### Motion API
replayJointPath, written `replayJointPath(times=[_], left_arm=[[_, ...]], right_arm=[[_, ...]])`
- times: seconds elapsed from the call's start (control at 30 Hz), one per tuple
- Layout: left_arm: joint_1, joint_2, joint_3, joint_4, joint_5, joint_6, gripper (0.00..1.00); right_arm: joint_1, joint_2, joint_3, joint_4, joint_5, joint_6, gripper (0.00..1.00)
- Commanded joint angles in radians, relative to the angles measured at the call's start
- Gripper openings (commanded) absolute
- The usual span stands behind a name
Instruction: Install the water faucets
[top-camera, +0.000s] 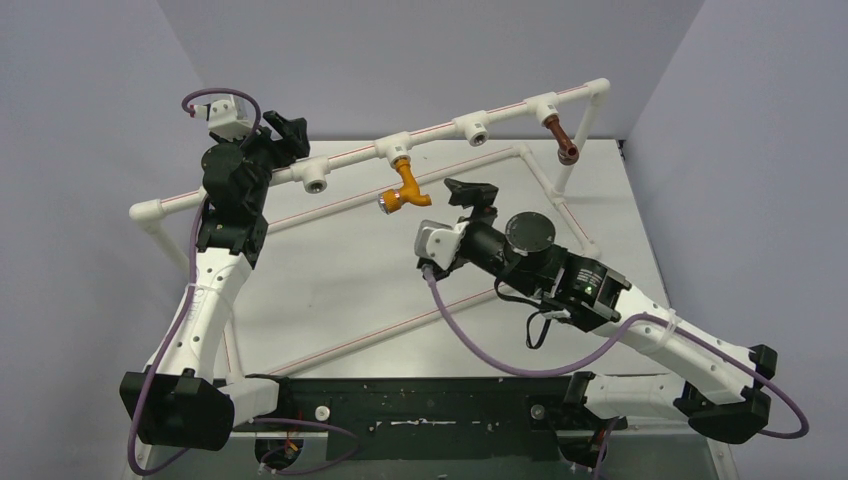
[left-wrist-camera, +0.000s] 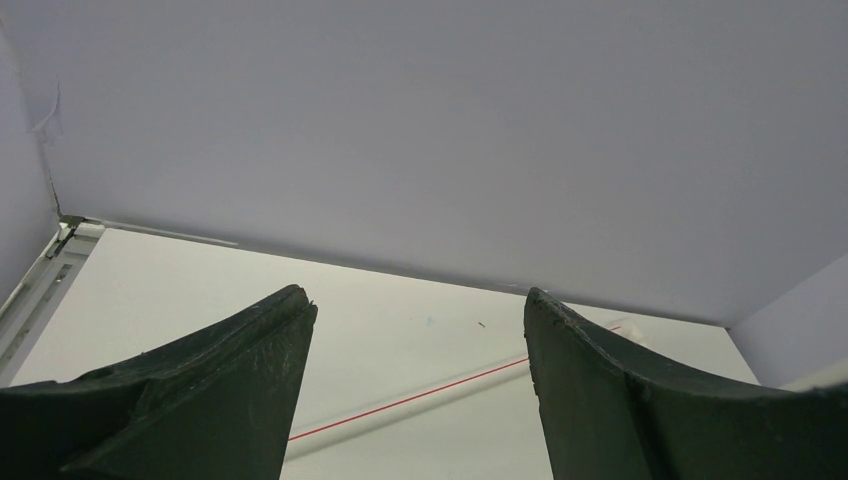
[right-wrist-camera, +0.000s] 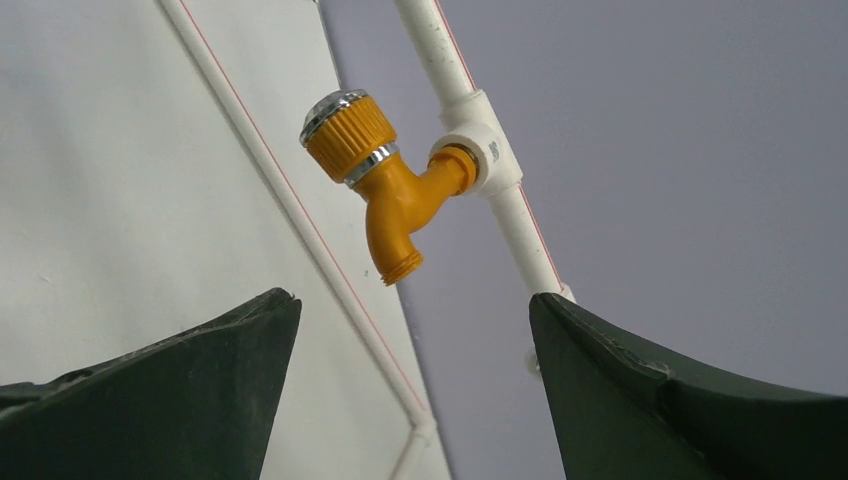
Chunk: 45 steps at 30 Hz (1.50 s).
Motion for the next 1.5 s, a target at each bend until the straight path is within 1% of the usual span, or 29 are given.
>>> replayJointPath(times=[0.0, 0.13, 0.3, 0.47, 0.67, 0.97, 1.03, 1.07, 1.17, 1.2, 1.23, 1.33, 1.47], left_arm=[[-0.063, 0.168, -0.143, -0.490, 0.165, 0.035, 0.74], [-0.062, 0.168, -0.143, -0.491, 0.166, 0.035, 0.74], [-0.063, 0.170, -0.142, -0.491, 0.166, 0.035, 0.74], [-0.063, 0.170, -0.141, -0.491, 0.167, 0.037, 0.74], [-0.066, 0.171, -0.141, -0.493, 0.165, 0.037, 0.74], [-0.069, 0.180, -0.140, -0.496, 0.167, 0.037, 0.74], [-0.068, 0.181, -0.138, -0.497, 0.167, 0.036, 0.74], [-0.068, 0.180, -0.139, -0.497, 0.167, 0.036, 0.74], [-0.069, 0.181, -0.138, -0.497, 0.167, 0.036, 0.74], [-0.069, 0.180, -0.138, -0.497, 0.167, 0.036, 0.74], [-0.068, 0.180, -0.138, -0.497, 0.166, 0.036, 0.74], [-0.070, 0.181, -0.139, -0.497, 0.166, 0.037, 0.74], [-0.069, 0.183, -0.139, -0.497, 0.165, 0.036, 0.74]], right_arm=[[0.051, 0.034, 0.040, 0.019, 0.132, -0.334, 0.89], [0.093, 0.086, 0.028, 0.070, 0.233, -0.476, 0.89], [0.101, 0.132, -0.055, 0.280, 0.354, -0.676, 0.89], [0.101, 0.179, -0.079, 0.380, 0.375, -0.741, 0.87], [0.080, 0.233, -0.093, 0.488, 0.378, -0.770, 0.80], [0.067, 0.275, -0.111, 0.599, 0.369, -0.731, 0.59], [0.067, 0.279, -0.121, 0.629, 0.367, -0.720, 0.53], [0.068, 0.282, -0.121, 0.629, 0.364, -0.706, 0.48], [0.069, 0.293, -0.124, 0.637, 0.366, -0.673, 0.15], [0.071, 0.295, -0.128, 0.649, 0.371, -0.663, 0.05], [0.073, 0.296, -0.135, 0.662, 0.373, -0.651, 0.00], [0.078, 0.295, -0.153, 0.711, 0.378, -0.589, 0.00], [0.084, 0.290, -0.165, 0.784, 0.387, -0.446, 0.00]])
